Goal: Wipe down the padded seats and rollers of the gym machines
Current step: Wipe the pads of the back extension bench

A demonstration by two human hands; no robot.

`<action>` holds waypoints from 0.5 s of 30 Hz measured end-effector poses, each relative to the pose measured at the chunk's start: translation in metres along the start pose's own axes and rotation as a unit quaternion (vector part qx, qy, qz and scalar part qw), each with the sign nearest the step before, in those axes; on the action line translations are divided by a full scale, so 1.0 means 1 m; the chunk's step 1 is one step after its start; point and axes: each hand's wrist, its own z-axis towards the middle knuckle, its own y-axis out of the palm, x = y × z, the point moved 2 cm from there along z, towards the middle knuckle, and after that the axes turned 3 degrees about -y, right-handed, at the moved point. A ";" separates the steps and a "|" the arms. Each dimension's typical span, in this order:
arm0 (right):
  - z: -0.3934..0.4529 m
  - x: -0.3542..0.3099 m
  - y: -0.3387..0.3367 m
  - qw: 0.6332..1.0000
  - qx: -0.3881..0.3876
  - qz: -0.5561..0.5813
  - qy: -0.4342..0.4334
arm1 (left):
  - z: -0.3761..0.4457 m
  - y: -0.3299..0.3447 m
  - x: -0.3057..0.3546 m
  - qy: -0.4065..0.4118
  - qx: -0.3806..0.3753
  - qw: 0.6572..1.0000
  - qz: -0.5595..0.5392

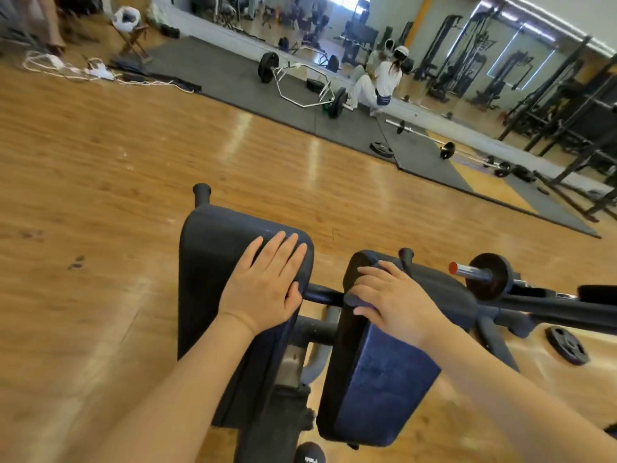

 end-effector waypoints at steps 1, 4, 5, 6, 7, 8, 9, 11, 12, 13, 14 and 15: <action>0.001 0.003 -0.002 1.000 -0.013 0.017 0.002 | 0.000 0.000 0.000 0.001 0.000 1.000 0.001; -0.011 0.004 0.003 0.997 -0.028 0.071 0.026 | -0.001 0.000 0.000 0.003 -0.004 1.000 -0.008; -0.016 0.003 0.005 0.996 -0.024 0.077 0.039 | -0.001 -0.001 0.000 0.000 -0.005 1.000 -0.010; -0.021 0.003 0.006 0.996 -0.013 0.076 0.052 | -0.001 -0.001 0.000 -0.002 -0.005 1.000 -0.011; -0.024 0.002 0.007 0.995 -0.003 0.070 0.068 | -0.001 -0.001 0.000 -0.003 -0.005 1.000 -0.013; -0.025 0.000 0.008 0.994 0.010 0.060 0.089 | -0.001 -0.002 0.001 -0.001 -0.003 1.000 -0.012; -0.026 -0.004 0.009 0.991 0.027 0.052 0.117 | -0.001 -0.002 0.001 0.001 -0.003 1.000 -0.011; -0.025 -0.017 0.014 0.980 0.070 0.042 0.180 | -0.001 -0.004 0.001 0.004 -0.007 1.000 -0.012; -0.026 -0.025 0.019 0.974 0.088 0.039 0.203 | -0.001 -0.004 0.001 0.003 -0.010 1.000 -0.014; -0.027 -0.031 0.024 0.970 0.102 0.039 0.216 | -0.001 -0.005 0.001 0.002 -0.014 1.000 -0.015; -0.027 -0.036 0.027 0.969 0.109 0.038 0.218 | -0.001 -0.006 0.001 0.001 -0.016 1.000 -0.015; -0.028 -0.038 0.027 0.972 0.106 0.033 0.209 | -0.001 -0.006 0.002 0.001 -0.019 1.000 -0.014</action>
